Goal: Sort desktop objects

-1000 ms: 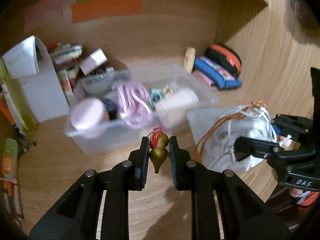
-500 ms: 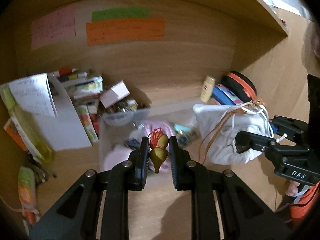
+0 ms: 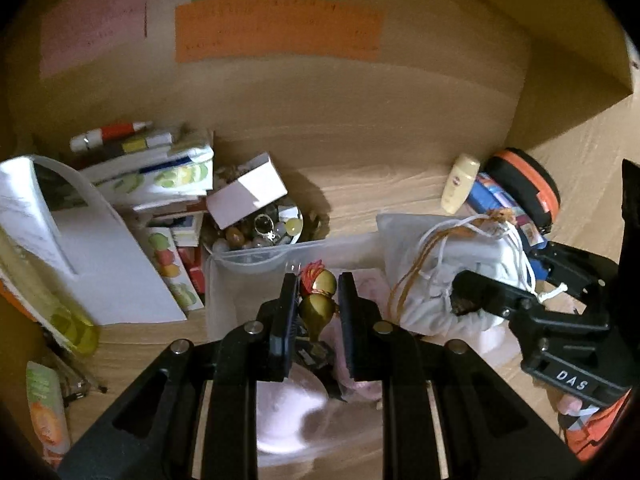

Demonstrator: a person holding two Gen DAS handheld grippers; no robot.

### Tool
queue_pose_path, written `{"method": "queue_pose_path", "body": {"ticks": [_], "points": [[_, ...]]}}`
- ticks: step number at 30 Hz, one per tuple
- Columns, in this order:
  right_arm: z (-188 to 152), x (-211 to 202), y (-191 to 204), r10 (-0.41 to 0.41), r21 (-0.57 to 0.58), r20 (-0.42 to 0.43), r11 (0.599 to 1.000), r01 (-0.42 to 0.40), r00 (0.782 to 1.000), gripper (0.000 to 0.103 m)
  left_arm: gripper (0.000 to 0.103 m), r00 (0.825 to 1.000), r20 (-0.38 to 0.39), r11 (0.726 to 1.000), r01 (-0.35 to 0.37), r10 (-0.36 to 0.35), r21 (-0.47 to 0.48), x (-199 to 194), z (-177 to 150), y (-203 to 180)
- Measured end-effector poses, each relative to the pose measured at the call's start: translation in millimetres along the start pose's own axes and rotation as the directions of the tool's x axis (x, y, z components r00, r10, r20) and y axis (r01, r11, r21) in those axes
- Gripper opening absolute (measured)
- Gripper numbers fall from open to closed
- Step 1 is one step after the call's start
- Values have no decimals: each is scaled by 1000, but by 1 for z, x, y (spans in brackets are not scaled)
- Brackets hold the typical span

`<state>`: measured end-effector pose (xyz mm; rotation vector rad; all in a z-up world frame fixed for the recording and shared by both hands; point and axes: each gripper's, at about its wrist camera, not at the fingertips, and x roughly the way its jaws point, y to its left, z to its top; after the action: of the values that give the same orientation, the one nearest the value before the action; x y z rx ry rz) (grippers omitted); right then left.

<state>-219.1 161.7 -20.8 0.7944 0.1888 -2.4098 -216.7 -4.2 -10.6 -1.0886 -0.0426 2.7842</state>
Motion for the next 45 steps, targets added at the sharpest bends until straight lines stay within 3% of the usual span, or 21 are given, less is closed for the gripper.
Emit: {"method": "queue_pose_path", "body": {"ticks": [10, 19, 25, 27, 28, 29, 30, 33, 45], "points": [[-11, 29, -17, -17, 26, -57, 1000, 18, 998, 31, 19, 997, -48, 998, -53, 55, 31, 38, -4, -4], [-12, 30, -18, -23, 15, -64, 1000, 24, 998, 32, 19, 997, -68, 998, -42, 44, 38, 44, -9, -6], [-11, 28, -16, -33, 9, -79, 999, 34, 996, 45, 21, 997, -56, 998, -51, 54, 41, 33, -7, -9], [-9, 27, -13, -45, -5, -86, 999, 45, 995, 56, 31, 997, -49, 997, -59, 61, 42, 27, -6, -10], [-9, 26, -12, -51, -6, -85, 999, 51, 995, 62, 40, 997, -45, 997, -63, 65, 41, 25, -6, -10], [-8, 24, -11, -62, -4, -85, 998, 62, 994, 77, 47, 997, -38, 997, -64, 65, 41, 21, -6, -10], [-7, 22, -10, -79, -2, -78, 997, 79, 994, 85, 48, 997, -28, 997, -65, 66, 41, 15, -6, -10], [-3, 10, -6, -103, -23, -49, 994, 102, 993, 85, 49, 997, -16, 997, -73, 73, 39, 5, -7, -9], [-7, -34, 23, -194, -100, 15, 976, 194, 981, 103, 83, 993, 41, 994, -108, 107, 8, -47, -26, -5]]}}
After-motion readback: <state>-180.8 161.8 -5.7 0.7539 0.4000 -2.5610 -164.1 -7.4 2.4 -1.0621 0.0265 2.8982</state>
